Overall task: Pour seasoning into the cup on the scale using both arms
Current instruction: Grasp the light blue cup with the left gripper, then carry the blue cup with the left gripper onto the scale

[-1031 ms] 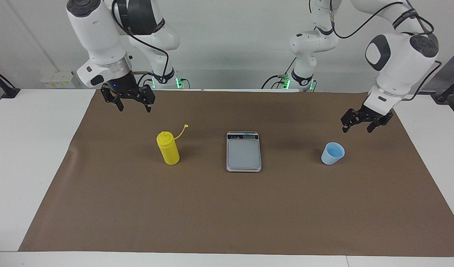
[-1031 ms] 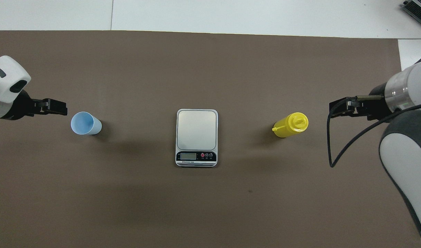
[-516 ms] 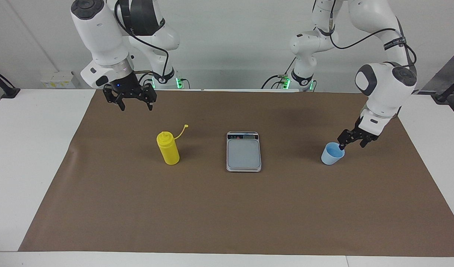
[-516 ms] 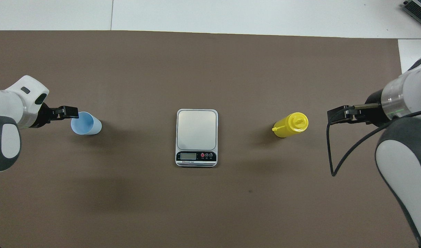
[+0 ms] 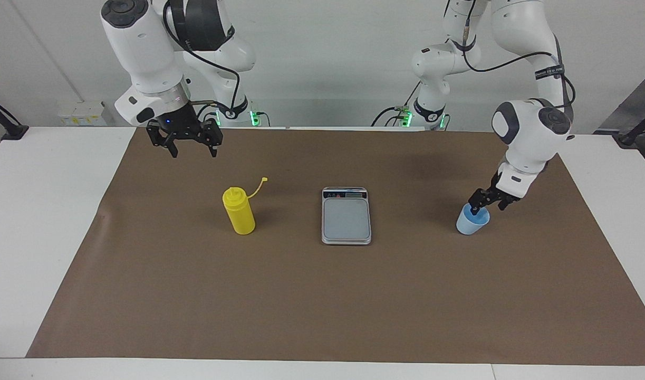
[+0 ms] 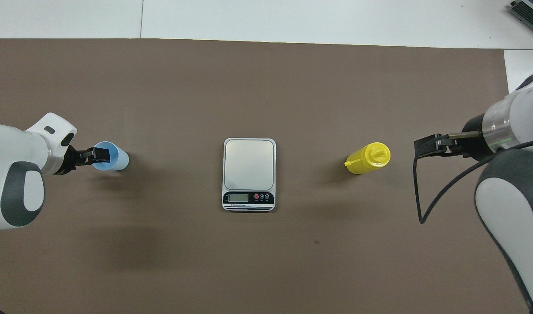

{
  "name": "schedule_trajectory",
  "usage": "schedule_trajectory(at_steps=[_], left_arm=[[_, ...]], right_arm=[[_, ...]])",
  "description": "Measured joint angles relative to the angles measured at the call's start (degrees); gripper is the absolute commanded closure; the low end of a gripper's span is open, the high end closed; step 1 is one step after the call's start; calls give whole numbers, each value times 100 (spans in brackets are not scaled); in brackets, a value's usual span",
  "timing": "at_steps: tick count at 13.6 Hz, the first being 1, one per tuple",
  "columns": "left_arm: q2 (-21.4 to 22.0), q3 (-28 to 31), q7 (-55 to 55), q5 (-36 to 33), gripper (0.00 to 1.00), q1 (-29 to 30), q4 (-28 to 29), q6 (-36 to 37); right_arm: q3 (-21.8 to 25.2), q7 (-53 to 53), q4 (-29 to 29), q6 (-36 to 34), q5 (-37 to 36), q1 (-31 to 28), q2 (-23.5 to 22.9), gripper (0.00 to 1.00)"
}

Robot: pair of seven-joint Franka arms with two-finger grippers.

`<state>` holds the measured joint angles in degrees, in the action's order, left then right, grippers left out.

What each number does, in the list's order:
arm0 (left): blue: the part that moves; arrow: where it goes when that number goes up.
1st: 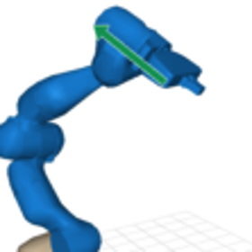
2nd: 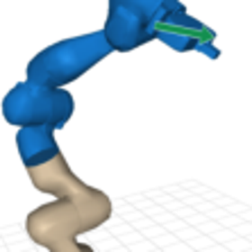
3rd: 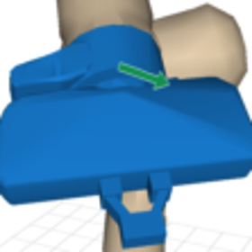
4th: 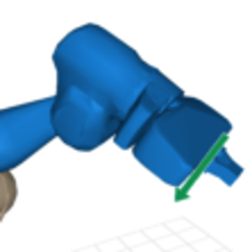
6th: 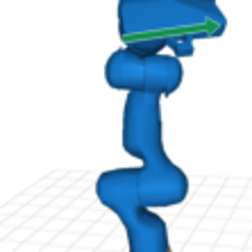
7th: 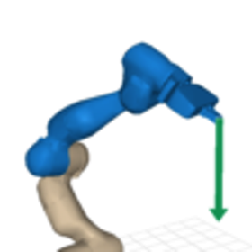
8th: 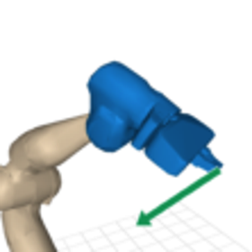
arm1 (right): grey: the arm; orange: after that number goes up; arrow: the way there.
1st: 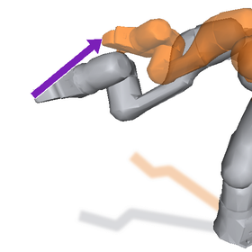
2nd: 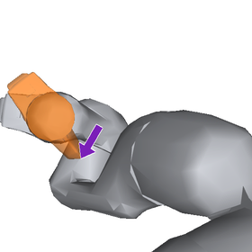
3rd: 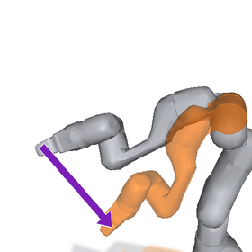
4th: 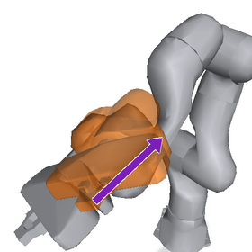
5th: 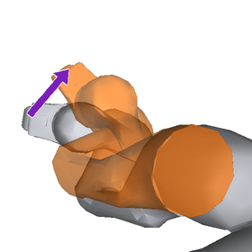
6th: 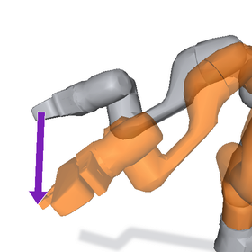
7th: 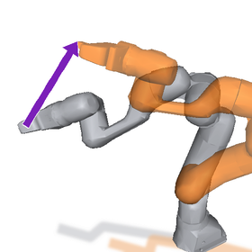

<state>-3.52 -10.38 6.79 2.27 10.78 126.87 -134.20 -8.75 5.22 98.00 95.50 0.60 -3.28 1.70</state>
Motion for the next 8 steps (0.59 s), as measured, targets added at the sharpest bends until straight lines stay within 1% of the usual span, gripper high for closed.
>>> schedule_trajectory(at_steps=[1,2,3,4,5,8], left_arm=[[-1,-8,78,1,10,-4,64,-96],[-2,-20,182,1,32,-17,142,-229],[-3,-28,258,1,56,-48,211,-346],[-6,-31,301,1,82,-82,258,-397],[-10,-38,309,1,100,-93,279,-419],[-16,-39,304,1,100,-101,287,-431]], right_arm=[[0,0,0,0,0,0,0,0],[0,0,0,0,0,0,0,0],[0,0,1,0,0,0,0,0],[0,0,1,0,0,0,0,0],[0,0,1,0,0,0,0,0],[0,-1,1,0,0,0,0,0]])
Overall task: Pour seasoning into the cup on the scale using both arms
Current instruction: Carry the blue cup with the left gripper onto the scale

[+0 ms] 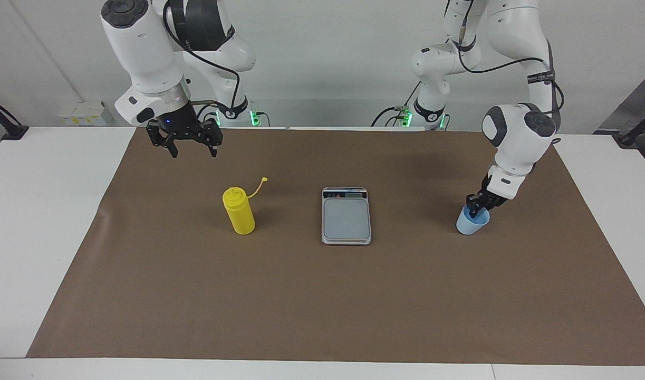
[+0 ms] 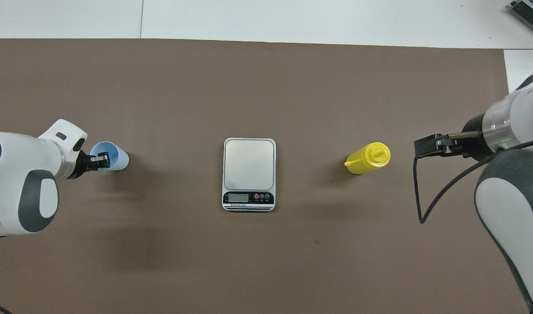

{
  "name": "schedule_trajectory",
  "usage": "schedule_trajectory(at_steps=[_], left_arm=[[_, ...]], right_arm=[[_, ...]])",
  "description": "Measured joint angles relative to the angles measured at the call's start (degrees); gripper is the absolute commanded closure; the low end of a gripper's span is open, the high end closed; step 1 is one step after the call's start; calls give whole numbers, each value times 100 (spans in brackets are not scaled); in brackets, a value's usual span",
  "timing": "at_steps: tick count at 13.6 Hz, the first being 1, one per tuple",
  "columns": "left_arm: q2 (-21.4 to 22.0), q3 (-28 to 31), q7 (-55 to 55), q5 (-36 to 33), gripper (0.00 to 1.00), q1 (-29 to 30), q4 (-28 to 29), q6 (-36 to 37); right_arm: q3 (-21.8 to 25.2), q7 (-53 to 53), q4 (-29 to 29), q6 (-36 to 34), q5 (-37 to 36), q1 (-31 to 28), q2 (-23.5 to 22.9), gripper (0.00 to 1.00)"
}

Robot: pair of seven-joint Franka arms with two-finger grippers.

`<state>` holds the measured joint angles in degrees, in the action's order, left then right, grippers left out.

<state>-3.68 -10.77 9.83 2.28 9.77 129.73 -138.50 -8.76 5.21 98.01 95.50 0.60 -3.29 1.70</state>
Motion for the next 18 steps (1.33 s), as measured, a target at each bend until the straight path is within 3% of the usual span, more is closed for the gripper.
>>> schedule_trajectory(at_steps=[5,11,14,18], left_arm=[[10,1,-3,3,100,-10,-132,99],[61,-17,-24,-14,100,-100,-1697,2014],[72,-49,87,-10,100,-520,-2090,2562],[50,-85,960,46,100,-1502,-2189,2546]], right_arm=[[0,0,0,0,0,0,0,0],[0,0,1,0,0,-1,0,0],[0,0,2,0,0,-1,0,0],[0,0,2,0,0,-1,0,0]])
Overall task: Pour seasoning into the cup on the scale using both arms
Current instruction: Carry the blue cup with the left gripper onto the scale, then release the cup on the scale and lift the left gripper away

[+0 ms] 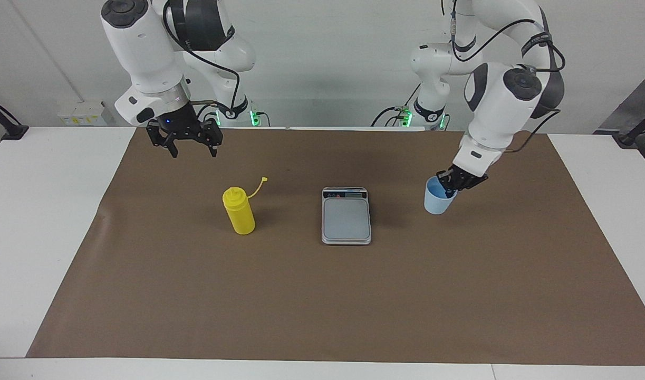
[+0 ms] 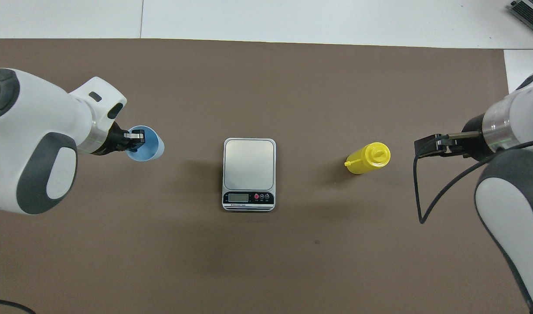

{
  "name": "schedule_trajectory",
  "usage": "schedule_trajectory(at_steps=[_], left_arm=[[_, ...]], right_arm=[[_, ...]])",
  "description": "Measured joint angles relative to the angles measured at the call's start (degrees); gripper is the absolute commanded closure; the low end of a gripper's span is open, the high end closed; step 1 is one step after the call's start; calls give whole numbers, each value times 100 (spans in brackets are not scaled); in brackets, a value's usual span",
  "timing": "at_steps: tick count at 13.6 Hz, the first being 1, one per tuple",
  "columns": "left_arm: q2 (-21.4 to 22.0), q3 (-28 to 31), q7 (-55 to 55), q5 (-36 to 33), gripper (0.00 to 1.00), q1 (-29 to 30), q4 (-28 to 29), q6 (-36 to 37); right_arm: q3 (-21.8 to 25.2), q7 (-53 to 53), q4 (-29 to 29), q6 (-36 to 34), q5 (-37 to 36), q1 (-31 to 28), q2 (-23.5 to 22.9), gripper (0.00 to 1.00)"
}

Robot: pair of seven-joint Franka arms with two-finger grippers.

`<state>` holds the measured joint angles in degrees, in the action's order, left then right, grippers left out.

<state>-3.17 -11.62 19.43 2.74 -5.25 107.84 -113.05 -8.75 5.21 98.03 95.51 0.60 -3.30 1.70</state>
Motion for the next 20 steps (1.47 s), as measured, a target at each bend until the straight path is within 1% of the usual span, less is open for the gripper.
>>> schedule_trajectory(at_steps=[4,7,10,12,15,20], left_arm=[[-249,-8,768,327,100,-703,1,-615],[-495,-8,1345,367,100,-1239,-4,-998],[-928,-8,1785,367,100,-1664,-89,-1319],[-1096,0,1807,355,100,-1699,-156,-1350],[-1224,10,1807,339,100,-1699,-167,-1430],[-1287,8,1814,317,100,-1798,-167,-1435]], right_arm=[[0,0,1,0,0,0,0,0],[0,0,1,0,0,0,0,0],[0,0,2,0,0,0,0,0],[0,0,2,0,0,0,0,0],[0,0,2,0,0,0,1,0],[0,0,8,0,0,0,2,0]])
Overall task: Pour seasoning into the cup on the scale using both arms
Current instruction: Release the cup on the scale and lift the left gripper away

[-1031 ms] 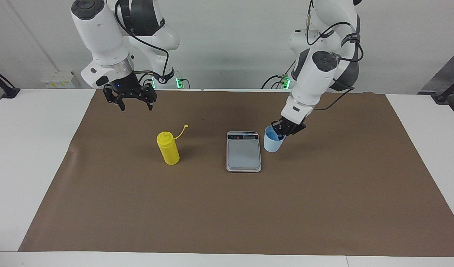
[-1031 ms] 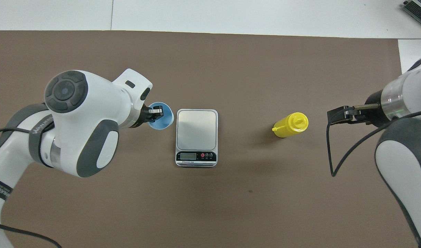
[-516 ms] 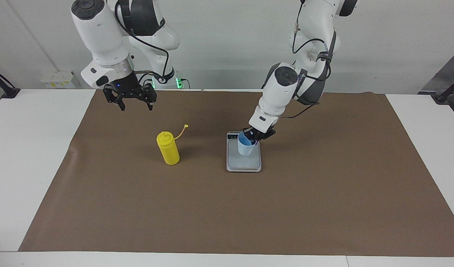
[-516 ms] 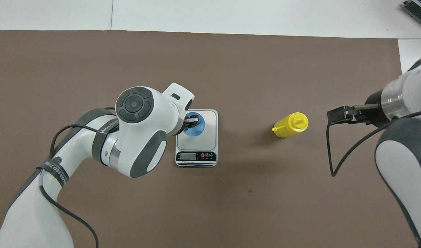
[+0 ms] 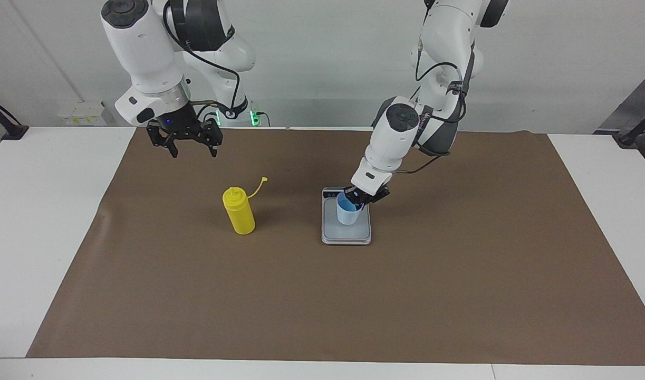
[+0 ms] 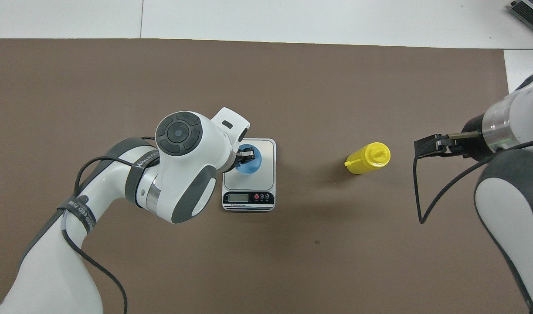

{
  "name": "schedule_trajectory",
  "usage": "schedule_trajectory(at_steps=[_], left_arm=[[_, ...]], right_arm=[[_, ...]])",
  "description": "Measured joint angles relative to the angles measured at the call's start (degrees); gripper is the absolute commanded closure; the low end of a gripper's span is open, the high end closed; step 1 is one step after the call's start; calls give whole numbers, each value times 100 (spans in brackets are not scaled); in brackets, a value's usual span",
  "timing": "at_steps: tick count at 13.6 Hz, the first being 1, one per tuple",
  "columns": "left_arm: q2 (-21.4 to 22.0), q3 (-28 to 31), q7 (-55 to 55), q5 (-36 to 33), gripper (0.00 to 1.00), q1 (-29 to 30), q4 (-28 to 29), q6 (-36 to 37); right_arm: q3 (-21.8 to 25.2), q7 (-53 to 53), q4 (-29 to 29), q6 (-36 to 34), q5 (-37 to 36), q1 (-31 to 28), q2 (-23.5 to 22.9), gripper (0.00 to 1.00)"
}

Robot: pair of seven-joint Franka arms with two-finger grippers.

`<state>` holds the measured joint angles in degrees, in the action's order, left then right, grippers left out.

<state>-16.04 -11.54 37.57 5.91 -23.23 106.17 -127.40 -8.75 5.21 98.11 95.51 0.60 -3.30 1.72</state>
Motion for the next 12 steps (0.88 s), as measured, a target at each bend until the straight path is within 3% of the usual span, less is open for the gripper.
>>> schedule_trajectory(at_steps=[5,6,7,8,12], left_arm=[[-22,9,20,-74,98,-46,36,1],[-32,10,20,-78,86,-46,39,2],[-38,11,20,-81,46,-46,43,2],[-41,11,21,-82,0,-46,47,3],[-40,40,30,-211,0,-46,40,18]], right_arm=[[0,0,3,0,0,0,0,0],[0,0,4,0,0,0,0,0],[0,0,4,0,0,0,0,0],[0,0,5,0,0,0,1,0],[0,0,7,0,0,0,1,0]])
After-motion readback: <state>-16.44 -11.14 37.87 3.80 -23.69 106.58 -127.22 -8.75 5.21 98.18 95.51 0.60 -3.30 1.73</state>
